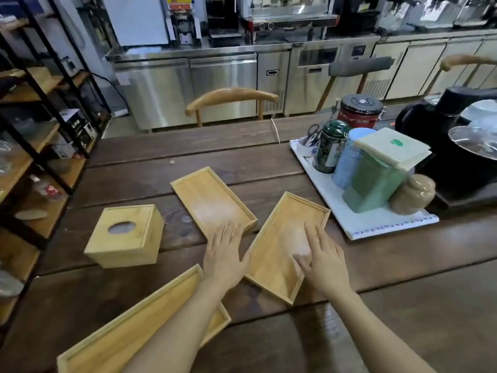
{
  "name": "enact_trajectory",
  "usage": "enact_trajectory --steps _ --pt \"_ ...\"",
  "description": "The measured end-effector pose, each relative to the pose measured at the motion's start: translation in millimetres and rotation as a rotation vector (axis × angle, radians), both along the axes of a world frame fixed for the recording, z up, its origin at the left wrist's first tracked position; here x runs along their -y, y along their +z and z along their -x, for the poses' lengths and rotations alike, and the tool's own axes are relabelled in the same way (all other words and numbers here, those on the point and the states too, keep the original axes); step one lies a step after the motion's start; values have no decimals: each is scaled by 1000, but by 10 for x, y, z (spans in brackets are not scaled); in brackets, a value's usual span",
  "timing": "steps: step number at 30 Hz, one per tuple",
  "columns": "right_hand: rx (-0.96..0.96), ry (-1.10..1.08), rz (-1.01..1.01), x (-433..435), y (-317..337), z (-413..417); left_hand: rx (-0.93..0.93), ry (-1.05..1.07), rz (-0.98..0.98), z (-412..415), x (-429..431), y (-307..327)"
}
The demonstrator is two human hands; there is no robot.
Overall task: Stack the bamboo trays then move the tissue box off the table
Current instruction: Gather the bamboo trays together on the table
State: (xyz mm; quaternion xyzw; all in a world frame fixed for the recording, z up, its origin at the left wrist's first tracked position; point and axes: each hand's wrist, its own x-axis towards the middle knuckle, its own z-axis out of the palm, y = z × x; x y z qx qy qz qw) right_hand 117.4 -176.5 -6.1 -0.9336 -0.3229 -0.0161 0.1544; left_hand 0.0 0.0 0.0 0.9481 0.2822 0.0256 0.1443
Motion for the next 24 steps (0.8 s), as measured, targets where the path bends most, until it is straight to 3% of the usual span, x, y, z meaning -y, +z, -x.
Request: enact_trajectory --steps 5,10,13,15,18,21,24 --pt "-423 -190 -32 0 -115 109 -102 7 214 8 83 -191" --pt "-790 -310 -365 -193 -300 118 -121 150 574 -111 270 -295" --pt "-1120 -520 -696 -298 -95 151 -7 304 787 -185 357 -267" --pt "-1264 -616 -784 -316 -41 78 67 413 918 -255 362 -213" --pt "-1359 -691 -813 -311 56 -60 100 555 978 -336 366 -150" --pt "-1342 -749 -786 -282 72 -173 48 628 947 -351 340 -171" --pt "-1269 -746 -670 -224 16 -264 47 619 1067 -363 373 -155"
